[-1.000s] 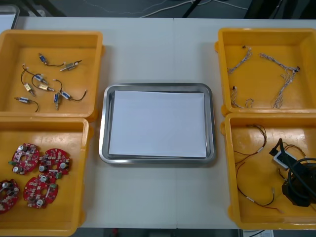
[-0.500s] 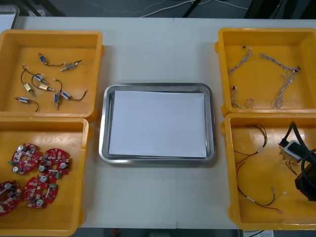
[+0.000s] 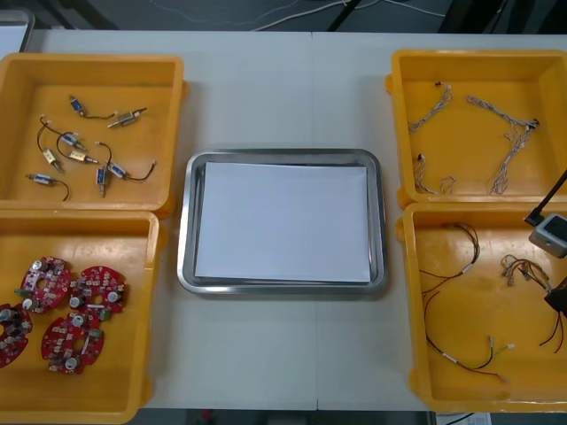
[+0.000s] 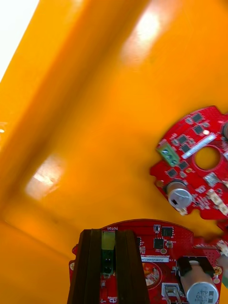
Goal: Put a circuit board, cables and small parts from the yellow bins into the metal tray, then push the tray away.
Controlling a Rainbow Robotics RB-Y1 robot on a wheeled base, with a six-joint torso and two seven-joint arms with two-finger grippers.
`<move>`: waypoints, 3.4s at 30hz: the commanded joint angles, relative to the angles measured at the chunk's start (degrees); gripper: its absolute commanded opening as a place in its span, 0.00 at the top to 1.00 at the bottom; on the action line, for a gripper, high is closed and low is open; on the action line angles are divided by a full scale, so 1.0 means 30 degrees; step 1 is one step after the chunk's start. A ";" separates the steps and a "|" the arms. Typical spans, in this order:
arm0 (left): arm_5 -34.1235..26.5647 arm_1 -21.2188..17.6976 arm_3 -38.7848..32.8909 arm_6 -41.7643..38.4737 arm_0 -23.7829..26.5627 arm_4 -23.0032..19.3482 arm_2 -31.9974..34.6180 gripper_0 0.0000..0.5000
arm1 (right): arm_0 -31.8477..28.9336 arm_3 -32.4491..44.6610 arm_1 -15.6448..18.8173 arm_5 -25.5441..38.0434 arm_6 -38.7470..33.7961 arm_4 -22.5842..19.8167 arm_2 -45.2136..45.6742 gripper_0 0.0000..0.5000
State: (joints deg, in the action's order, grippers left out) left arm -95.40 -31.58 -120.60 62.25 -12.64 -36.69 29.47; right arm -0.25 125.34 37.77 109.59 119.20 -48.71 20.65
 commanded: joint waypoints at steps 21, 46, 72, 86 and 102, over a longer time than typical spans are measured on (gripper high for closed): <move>-0.4866 -0.2130 -0.3686 0.0345 0.6616 -0.1628 -0.2412 1.00 | 0.3776 0.1783 -0.0225 0.0138 -0.1765 -0.1167 -0.1141 1.00; -0.4866 -0.4386 -0.3393 -0.3727 1.0337 -0.3385 -0.8652 1.00 | 0.4596 0.3541 -0.0225 0.0138 -0.7859 -0.2397 -0.2606 1.00; -0.4850 -0.2511 -0.0903 -1.0700 1.6284 -0.0426 -1.6826 1.00 | 0.6442 0.3541 0.0800 0.0138 -1.6062 -0.0493 -0.6356 1.00; -0.2887 -0.0284 0.2115 -1.1139 1.7983 0.1126 -1.8525 1.00 | 0.6324 0.3541 0.1826 0.0138 -1.6267 -0.0317 -0.6268 1.00; -0.0836 0.0126 0.4546 -1.1168 1.8247 0.2328 -2.0840 1.00 | 0.6324 0.3541 0.1826 0.0138 -1.6267 -0.0317 -0.6268 1.00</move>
State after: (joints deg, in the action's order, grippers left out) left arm -98.72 -32.43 -107.00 32.53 39.61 -30.01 -31.44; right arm 17.58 134.25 41.38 109.81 72.19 -50.08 2.18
